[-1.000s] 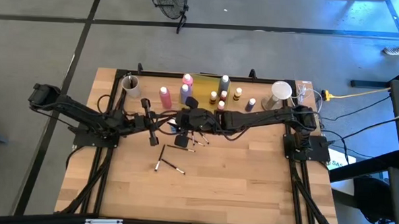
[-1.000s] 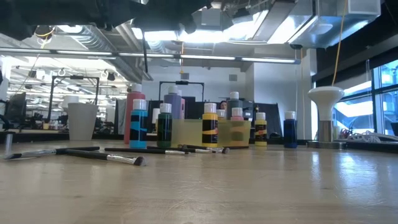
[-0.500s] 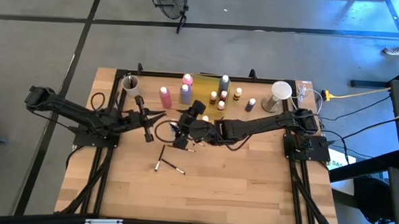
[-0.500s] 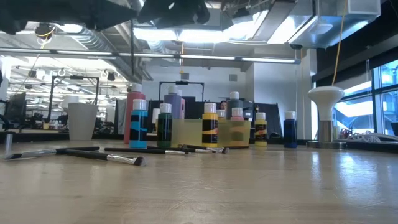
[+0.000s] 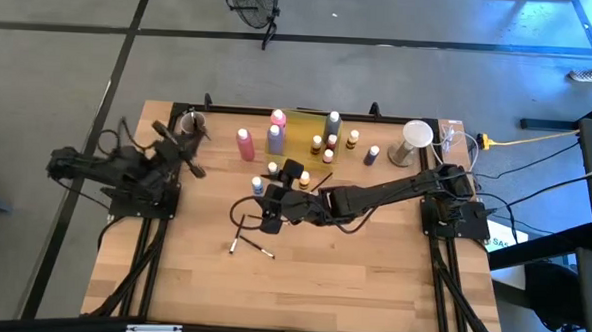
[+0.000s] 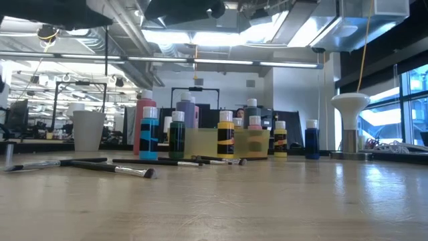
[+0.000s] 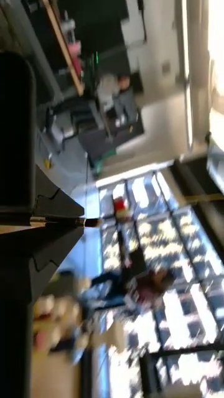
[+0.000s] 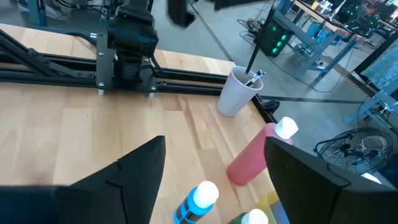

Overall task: Pick & Place Paint Supplies
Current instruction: Put the silver paintbrush into the white cup

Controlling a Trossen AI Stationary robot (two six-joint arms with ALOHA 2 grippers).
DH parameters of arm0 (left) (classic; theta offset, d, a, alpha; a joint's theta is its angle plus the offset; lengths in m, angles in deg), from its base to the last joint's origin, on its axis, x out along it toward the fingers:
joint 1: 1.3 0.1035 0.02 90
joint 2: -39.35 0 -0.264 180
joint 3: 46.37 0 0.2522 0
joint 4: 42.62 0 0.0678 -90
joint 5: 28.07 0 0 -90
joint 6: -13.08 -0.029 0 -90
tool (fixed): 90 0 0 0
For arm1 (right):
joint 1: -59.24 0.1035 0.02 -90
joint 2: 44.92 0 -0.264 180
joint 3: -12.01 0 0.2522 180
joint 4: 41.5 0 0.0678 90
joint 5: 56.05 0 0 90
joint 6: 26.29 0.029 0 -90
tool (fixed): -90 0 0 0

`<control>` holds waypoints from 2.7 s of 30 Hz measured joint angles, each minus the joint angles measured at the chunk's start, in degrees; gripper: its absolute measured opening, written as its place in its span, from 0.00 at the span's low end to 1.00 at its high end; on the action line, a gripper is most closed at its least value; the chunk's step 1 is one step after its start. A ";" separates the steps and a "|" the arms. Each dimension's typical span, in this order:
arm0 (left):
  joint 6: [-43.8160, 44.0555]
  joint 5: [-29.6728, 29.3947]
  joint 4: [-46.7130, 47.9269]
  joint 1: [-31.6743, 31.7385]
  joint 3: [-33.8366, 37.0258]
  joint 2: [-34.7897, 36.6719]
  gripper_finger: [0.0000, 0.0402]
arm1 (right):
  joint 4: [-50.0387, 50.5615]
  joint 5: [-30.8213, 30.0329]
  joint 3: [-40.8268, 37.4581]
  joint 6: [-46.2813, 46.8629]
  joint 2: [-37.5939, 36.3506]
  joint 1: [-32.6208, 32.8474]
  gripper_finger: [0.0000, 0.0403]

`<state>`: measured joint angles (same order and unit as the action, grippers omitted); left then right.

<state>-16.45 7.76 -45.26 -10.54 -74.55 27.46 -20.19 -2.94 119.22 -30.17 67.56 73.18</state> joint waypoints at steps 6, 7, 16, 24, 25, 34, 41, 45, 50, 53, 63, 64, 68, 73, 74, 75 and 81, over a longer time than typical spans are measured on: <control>-1.24 -2.62 -0.43 8.69 0.93 5.58 0.02 | -0.05 0.88 0.00 0.01 0.00 0.31 0.69; -1.67 -2.61 -0.78 10.73 1.78 5.75 0.02 | -0.26 1.26 0.00 0.01 0.00 0.51 0.69; 6.34 8.99 -3.65 33.37 9.06 3.18 0.02 | -2.33 1.53 0.00 -6.11 0.00 4.74 0.69; 15.57 20.00 -2.69 48.23 9.42 -1.39 0.02 | -3.87 1.51 0.00 -10.49 0.00 5.58 0.69; 16.68 21.55 -2.67 49.60 9.42 -2.21 0.02 | -3.97 1.53 0.00 -10.48 0.00 5.45 0.69; 22.98 31.46 -2.58 59.23 9.42 -7.19 0.02 | -3.92 1.54 0.00 -8.95 0.00 5.16 0.69; 25.22 34.64 -2.69 63.83 9.42 -8.97 0.02 | -3.68 1.53 0.00 -8.53 0.00 6.00 0.69; 26.55 37.76 -4.95 65.39 10.52 -9.78 0.02 | -3.37 1.53 0.00 -7.81 0.00 6.38 0.69; 26.06 37.84 -8.98 66.86 13.90 -10.15 0.02 | -2.45 1.53 0.00 -7.44 0.00 6.80 0.69; 26.34 39.24 -9.47 67.44 13.90 -10.30 0.02 | -1.96 1.53 0.00 -7.04 0.00 6.93 0.69; 26.84 40.41 -10.41 67.57 13.90 -10.56 0.02 | -1.45 1.55 0.00 -4.56 0.00 7.08 0.69; 26.86 40.41 -10.41 67.57 13.90 -10.73 0.02 | -1.33 1.55 0.00 -4.14 0.00 7.08 0.69; 27.08 41.43 -10.40 67.53 13.90 -11.83 0.02 | -0.43 1.56 0.00 -3.97 0.00 7.08 0.69; 27.06 41.88 -10.43 67.52 13.90 -12.80 0.02 | 0.04 1.53 0.00 -3.84 0.00 7.08 0.69; 27.06 41.88 -10.43 67.52 13.90 -12.82 0.02 | 0.04 1.53 0.00 -3.84 0.00 7.12 0.69; 27.08 41.88 -10.43 67.52 13.90 -12.82 0.02 | 0.04 1.53 0.00 -3.84 0.00 7.12 0.69; 27.40 43.43 -9.45 67.44 13.90 -12.82 0.02 | 0.04 1.55 0.00 -3.84 0.00 7.10 0.69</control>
<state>10.94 51.19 -54.71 56.90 -60.65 14.64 -20.14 -1.39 119.22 -34.01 67.56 80.28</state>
